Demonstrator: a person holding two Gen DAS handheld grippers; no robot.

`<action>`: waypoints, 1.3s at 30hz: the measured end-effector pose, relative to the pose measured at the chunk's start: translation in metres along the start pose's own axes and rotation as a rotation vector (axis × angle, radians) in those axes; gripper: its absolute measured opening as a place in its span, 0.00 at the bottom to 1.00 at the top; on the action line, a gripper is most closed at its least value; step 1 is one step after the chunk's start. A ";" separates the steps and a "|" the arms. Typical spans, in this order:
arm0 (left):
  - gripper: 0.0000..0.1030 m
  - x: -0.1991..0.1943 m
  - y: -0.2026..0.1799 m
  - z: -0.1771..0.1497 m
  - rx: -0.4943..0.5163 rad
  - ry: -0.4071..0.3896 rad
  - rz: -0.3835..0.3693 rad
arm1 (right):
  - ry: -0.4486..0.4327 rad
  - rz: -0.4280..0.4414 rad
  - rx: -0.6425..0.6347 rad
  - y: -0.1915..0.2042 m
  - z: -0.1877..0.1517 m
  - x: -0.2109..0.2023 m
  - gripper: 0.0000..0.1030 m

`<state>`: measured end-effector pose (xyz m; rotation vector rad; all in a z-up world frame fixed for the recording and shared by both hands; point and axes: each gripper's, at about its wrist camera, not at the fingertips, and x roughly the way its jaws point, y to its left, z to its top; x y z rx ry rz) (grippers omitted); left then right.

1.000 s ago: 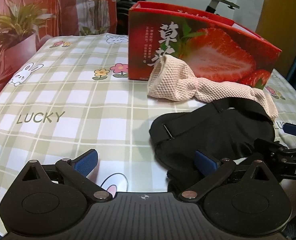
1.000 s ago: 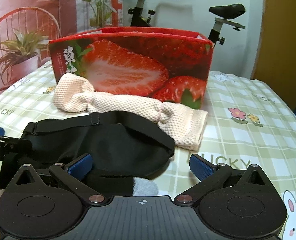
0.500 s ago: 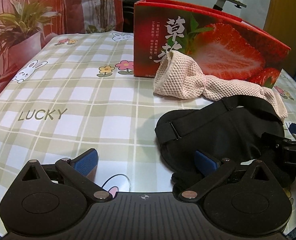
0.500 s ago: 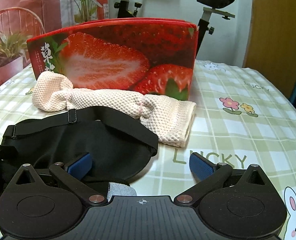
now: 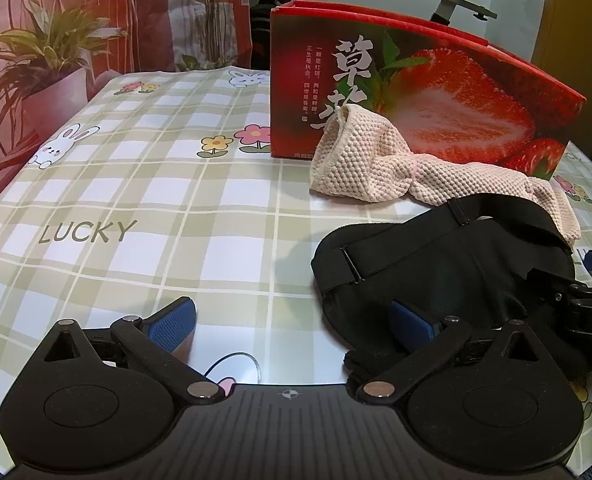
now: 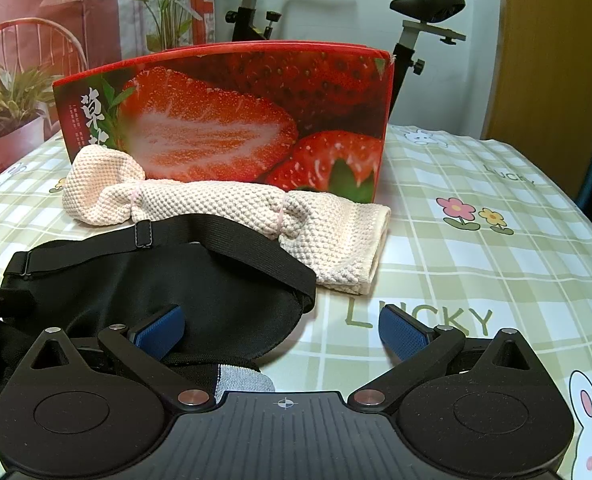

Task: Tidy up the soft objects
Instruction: 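Close the left gripper on the black strap while the right gripper grasps it too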

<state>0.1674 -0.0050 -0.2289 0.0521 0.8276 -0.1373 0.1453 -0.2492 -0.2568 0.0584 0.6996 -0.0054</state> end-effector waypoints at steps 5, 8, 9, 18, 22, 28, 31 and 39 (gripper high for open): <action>1.00 0.001 0.000 0.001 -0.002 0.006 -0.002 | 0.000 -0.001 0.001 0.000 0.000 0.000 1.00; 1.00 0.001 0.000 0.001 -0.004 0.007 -0.003 | -0.001 0.000 0.000 0.000 0.000 0.000 1.00; 1.00 0.001 0.001 0.001 -0.005 0.008 -0.003 | -0.001 -0.001 0.000 0.000 0.000 0.000 1.00; 1.00 0.002 -0.001 0.001 -0.013 0.006 0.004 | -0.002 -0.001 0.000 0.000 0.000 0.000 1.00; 1.00 0.001 -0.001 0.000 -0.010 0.004 0.004 | -0.002 -0.001 0.000 0.000 0.000 0.000 1.00; 1.00 0.001 0.000 0.002 -0.014 0.010 -0.003 | -0.003 -0.001 0.000 0.000 0.000 0.000 1.00; 1.00 0.002 0.004 0.007 -0.029 0.038 -0.021 | -0.003 -0.002 0.000 0.000 0.000 0.000 1.00; 0.89 0.004 0.012 0.025 -0.115 0.073 -0.123 | -0.004 -0.001 0.000 0.001 -0.001 0.000 1.00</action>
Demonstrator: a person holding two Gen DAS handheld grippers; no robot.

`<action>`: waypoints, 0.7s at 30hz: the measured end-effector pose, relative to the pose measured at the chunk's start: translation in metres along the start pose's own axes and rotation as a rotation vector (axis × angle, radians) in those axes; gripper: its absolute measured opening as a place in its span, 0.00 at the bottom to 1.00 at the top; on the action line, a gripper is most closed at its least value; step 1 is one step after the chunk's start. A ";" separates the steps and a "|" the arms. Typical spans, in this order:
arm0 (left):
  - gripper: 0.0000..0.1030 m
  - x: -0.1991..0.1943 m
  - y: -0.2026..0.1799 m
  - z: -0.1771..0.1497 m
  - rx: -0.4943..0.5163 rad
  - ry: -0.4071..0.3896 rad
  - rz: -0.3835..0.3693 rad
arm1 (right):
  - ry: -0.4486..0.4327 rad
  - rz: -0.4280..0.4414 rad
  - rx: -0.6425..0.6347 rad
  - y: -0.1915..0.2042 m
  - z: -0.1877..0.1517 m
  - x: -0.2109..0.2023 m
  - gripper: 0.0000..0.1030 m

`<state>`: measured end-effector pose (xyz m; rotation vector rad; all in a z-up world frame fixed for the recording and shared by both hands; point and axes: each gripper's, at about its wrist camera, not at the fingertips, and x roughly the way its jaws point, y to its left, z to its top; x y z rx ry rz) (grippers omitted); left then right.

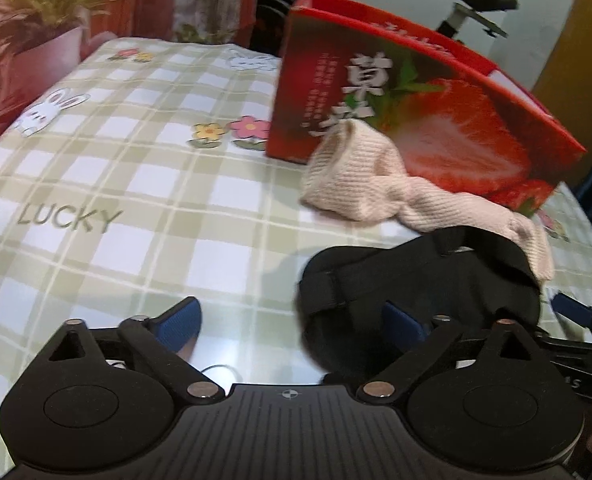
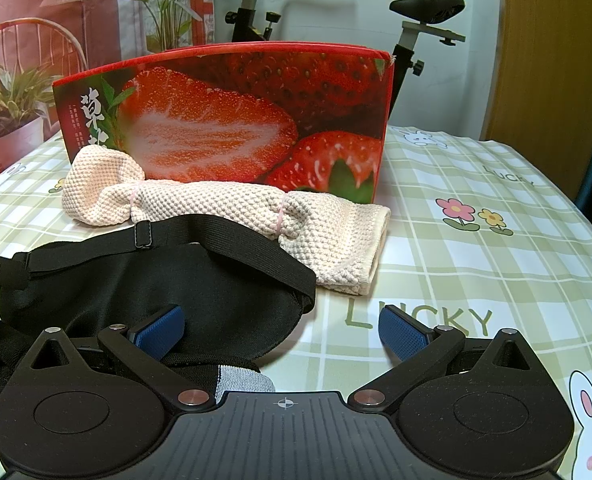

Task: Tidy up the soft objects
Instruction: 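Close the left gripper on the black strap while the right gripper grasps it too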

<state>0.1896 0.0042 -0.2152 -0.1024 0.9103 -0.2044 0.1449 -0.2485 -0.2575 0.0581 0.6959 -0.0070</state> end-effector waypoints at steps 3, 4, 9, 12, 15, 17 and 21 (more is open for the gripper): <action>0.78 0.004 -0.011 0.003 0.032 0.005 -0.056 | 0.000 0.000 0.000 0.000 0.000 0.000 1.00; 0.74 0.005 -0.014 0.005 0.036 0.007 -0.080 | -0.001 0.001 0.001 0.000 0.000 0.000 1.00; 0.49 0.009 -0.016 0.001 0.056 -0.029 -0.088 | -0.001 0.011 0.005 -0.002 0.000 -0.001 1.00; 0.48 0.009 -0.012 -0.002 0.048 -0.043 -0.108 | 0.001 0.013 0.006 -0.002 0.001 -0.001 1.00; 0.48 0.009 -0.012 -0.003 0.055 -0.051 -0.109 | 0.007 0.017 0.006 -0.002 0.002 -0.001 1.00; 0.48 0.009 -0.012 -0.004 0.067 -0.056 -0.107 | 0.011 0.026 0.009 -0.003 0.003 -0.001 1.00; 0.49 0.008 -0.009 -0.005 0.058 -0.063 -0.118 | 0.030 0.035 0.016 -0.004 0.006 0.000 1.00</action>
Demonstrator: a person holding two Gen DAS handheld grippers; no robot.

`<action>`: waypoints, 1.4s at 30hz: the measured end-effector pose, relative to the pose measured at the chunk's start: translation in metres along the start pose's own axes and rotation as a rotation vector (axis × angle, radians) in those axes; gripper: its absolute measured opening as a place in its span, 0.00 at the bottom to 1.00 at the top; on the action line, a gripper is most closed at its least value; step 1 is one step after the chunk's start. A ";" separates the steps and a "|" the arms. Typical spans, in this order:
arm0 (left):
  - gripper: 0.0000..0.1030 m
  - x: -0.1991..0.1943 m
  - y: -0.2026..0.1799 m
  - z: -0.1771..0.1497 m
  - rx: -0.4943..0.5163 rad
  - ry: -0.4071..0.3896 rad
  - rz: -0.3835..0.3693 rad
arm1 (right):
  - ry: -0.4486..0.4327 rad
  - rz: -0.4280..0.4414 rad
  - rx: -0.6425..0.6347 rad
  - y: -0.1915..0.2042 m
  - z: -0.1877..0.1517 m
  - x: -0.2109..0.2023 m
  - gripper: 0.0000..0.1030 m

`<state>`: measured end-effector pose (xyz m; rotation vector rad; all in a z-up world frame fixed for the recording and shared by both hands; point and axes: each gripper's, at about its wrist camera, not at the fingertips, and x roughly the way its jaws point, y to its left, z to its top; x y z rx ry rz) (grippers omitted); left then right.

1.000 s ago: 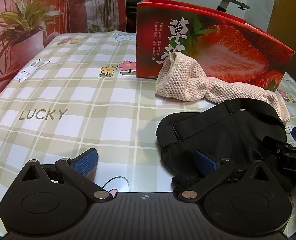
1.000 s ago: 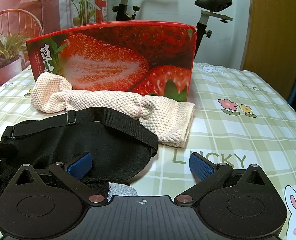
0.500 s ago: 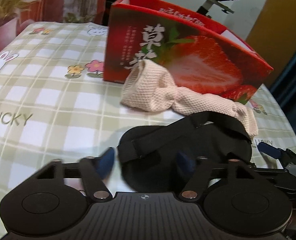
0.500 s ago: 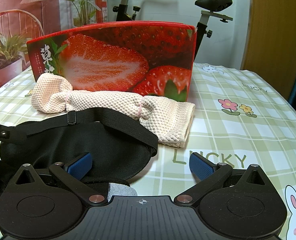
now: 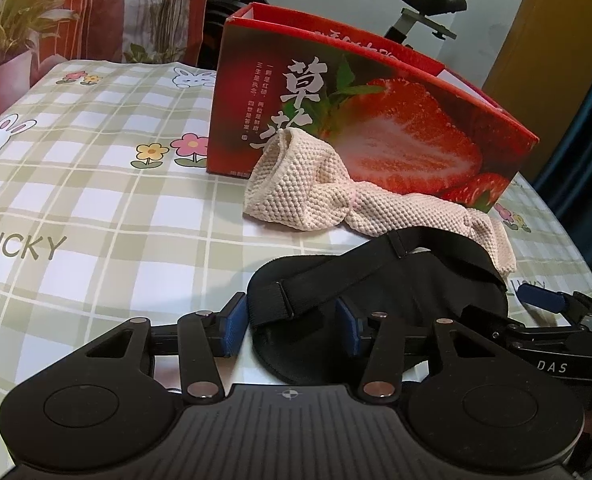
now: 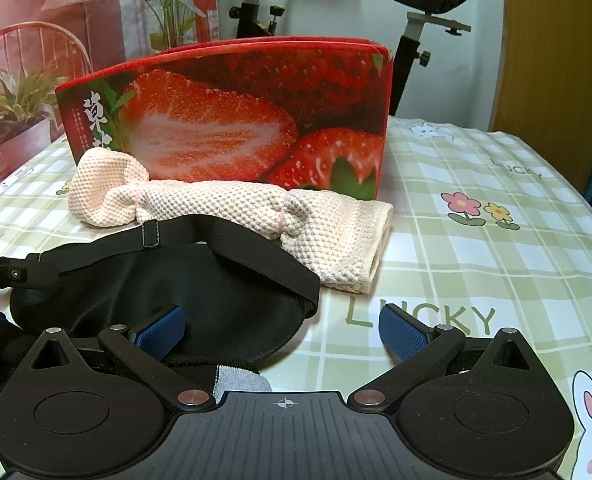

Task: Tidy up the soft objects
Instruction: 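Close the left gripper on the black strap while the right gripper grasps it too, then lift the black strap with both grippers and carry it over the box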

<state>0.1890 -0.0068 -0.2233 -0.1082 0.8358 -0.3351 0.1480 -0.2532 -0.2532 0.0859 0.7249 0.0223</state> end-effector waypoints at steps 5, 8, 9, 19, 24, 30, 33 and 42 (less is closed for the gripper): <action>0.49 -0.001 0.004 -0.002 -0.017 -0.009 -0.018 | 0.031 0.049 -0.013 0.005 0.004 0.001 1.00; 0.49 -0.001 0.005 -0.002 -0.022 -0.013 -0.024 | 0.049 0.094 -0.030 0.013 0.007 0.001 1.00; 0.49 -0.001 0.006 -0.002 -0.023 -0.015 -0.028 | 0.053 0.110 -0.033 0.015 0.008 0.001 0.99; 0.49 -0.002 0.008 -0.004 -0.030 -0.027 -0.043 | 0.071 0.158 0.131 0.001 0.027 0.002 0.55; 0.46 -0.002 0.007 -0.004 -0.022 -0.025 -0.037 | 0.063 0.154 0.177 -0.013 0.030 -0.005 0.11; 0.16 -0.005 0.021 -0.001 -0.088 -0.017 -0.014 | -0.024 0.187 0.166 -0.018 0.037 -0.027 0.05; 0.13 -0.011 0.020 0.000 -0.079 -0.035 -0.012 | -0.055 0.224 0.132 -0.014 0.044 -0.035 0.05; 0.09 -0.043 0.010 0.018 -0.037 -0.170 -0.016 | -0.161 0.269 0.055 0.002 0.065 -0.064 0.04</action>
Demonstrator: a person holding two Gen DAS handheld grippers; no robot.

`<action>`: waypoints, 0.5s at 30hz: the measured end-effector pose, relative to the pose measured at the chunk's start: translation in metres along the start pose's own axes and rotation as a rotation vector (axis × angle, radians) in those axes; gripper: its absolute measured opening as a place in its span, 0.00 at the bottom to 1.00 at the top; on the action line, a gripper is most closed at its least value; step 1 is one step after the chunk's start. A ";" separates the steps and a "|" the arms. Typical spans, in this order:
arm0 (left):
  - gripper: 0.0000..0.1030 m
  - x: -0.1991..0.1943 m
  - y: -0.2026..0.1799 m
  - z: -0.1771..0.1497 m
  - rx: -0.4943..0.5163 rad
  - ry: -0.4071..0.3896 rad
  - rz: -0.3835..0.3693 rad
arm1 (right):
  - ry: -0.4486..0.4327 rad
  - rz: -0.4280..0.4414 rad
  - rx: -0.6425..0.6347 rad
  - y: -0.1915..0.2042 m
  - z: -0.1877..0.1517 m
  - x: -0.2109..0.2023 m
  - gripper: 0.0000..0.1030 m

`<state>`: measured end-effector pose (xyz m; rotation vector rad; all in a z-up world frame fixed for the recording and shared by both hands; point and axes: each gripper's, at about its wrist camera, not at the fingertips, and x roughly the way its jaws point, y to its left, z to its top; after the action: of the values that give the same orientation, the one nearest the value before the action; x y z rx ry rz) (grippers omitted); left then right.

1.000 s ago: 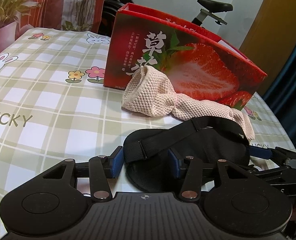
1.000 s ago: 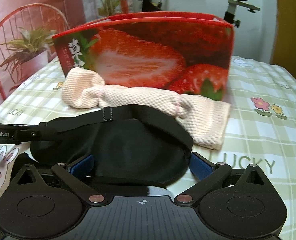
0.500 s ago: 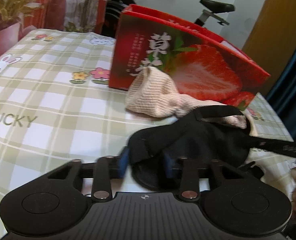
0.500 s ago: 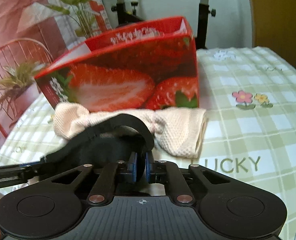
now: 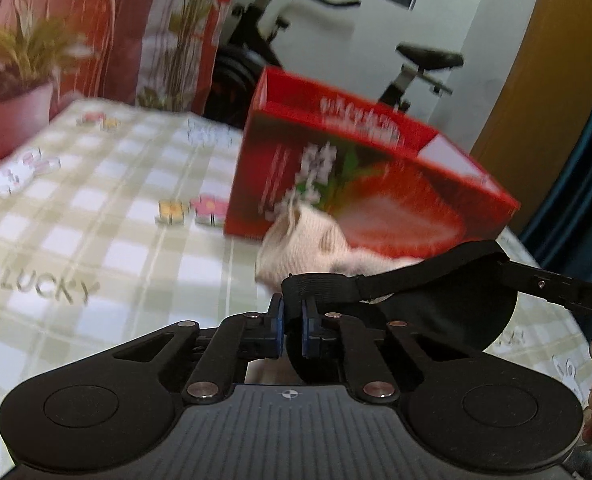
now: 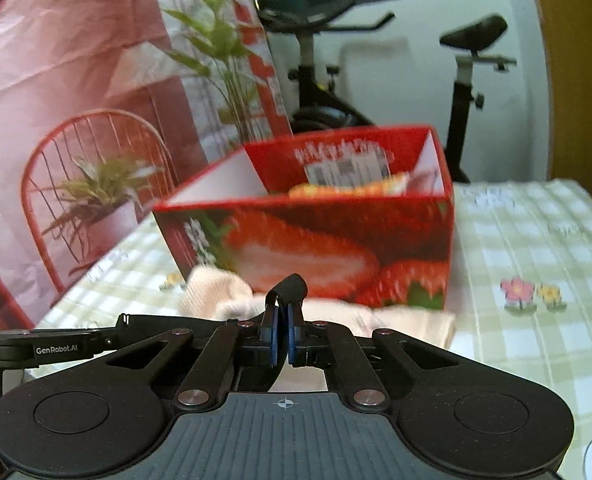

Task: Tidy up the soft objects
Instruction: 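Lift the black strap with both grippers and carry it over the box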

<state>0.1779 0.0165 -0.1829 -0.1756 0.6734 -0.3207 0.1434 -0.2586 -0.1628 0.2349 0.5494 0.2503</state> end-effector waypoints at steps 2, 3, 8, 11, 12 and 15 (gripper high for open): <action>0.09 -0.008 -0.002 0.008 0.008 -0.041 0.004 | -0.032 0.004 -0.006 0.001 0.008 -0.008 0.04; 0.09 -0.013 -0.003 0.013 0.014 -0.066 0.004 | -0.049 0.006 -0.008 0.002 0.012 -0.012 0.04; 0.09 -0.035 -0.014 0.042 0.050 -0.181 -0.003 | -0.140 0.014 -0.029 0.005 0.038 -0.029 0.04; 0.09 -0.043 -0.023 0.065 0.072 -0.239 -0.013 | -0.184 0.017 -0.047 0.005 0.056 -0.035 0.04; 0.09 -0.044 -0.027 0.073 0.080 -0.256 -0.015 | -0.194 0.016 -0.055 0.005 0.061 -0.035 0.04; 0.09 -0.040 -0.038 0.093 0.098 -0.290 -0.017 | -0.219 0.003 -0.083 0.005 0.079 -0.032 0.04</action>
<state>0.1984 0.0002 -0.0782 -0.1309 0.3688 -0.3360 0.1590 -0.2756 -0.0805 0.1803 0.3207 0.2461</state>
